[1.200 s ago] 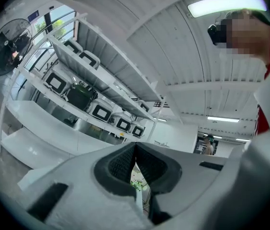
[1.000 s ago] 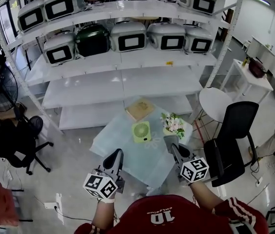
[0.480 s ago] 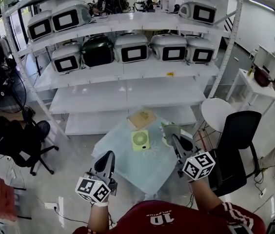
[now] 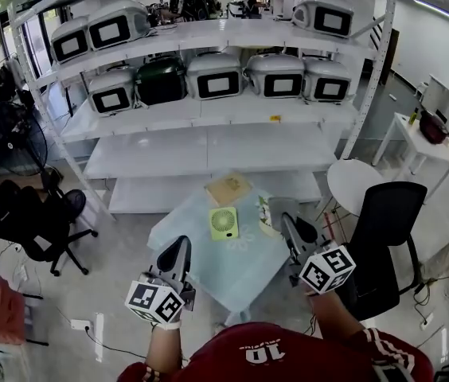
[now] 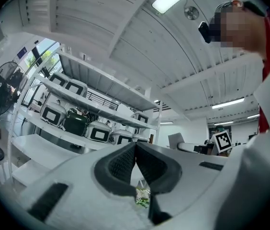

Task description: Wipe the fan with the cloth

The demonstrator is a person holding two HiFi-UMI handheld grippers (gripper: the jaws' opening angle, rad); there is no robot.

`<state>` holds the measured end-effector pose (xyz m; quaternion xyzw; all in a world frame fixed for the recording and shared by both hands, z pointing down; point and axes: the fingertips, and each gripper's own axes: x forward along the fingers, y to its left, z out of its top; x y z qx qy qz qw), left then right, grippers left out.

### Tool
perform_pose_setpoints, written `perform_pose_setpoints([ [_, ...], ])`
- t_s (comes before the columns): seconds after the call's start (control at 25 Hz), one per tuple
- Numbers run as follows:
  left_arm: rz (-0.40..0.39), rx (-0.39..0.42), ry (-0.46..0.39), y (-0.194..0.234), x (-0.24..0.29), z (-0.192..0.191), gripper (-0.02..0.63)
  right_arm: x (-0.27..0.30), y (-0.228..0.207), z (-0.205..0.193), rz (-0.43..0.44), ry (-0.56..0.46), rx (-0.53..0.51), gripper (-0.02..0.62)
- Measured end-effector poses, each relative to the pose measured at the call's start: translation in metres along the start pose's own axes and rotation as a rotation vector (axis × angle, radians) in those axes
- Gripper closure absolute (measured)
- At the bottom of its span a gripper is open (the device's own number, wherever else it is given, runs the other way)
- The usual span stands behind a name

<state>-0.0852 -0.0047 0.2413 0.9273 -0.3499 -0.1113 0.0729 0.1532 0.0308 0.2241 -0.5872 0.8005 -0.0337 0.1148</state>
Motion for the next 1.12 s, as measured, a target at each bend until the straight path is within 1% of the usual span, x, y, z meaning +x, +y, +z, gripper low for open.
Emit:
perform_pose_setpoints([
  [0.36,-0.012,0.007,0.021,-0.014,0.003,-0.010,0.604,-0.006,0.006,0.003,0.047,-0.038,0.054,0.580],
  [1.12,-0.023,0.006,0.020,-0.023,0.010,-0.011,0.604,-0.002,0.017,0.008,0.095,-0.034,0.053,0.580],
])
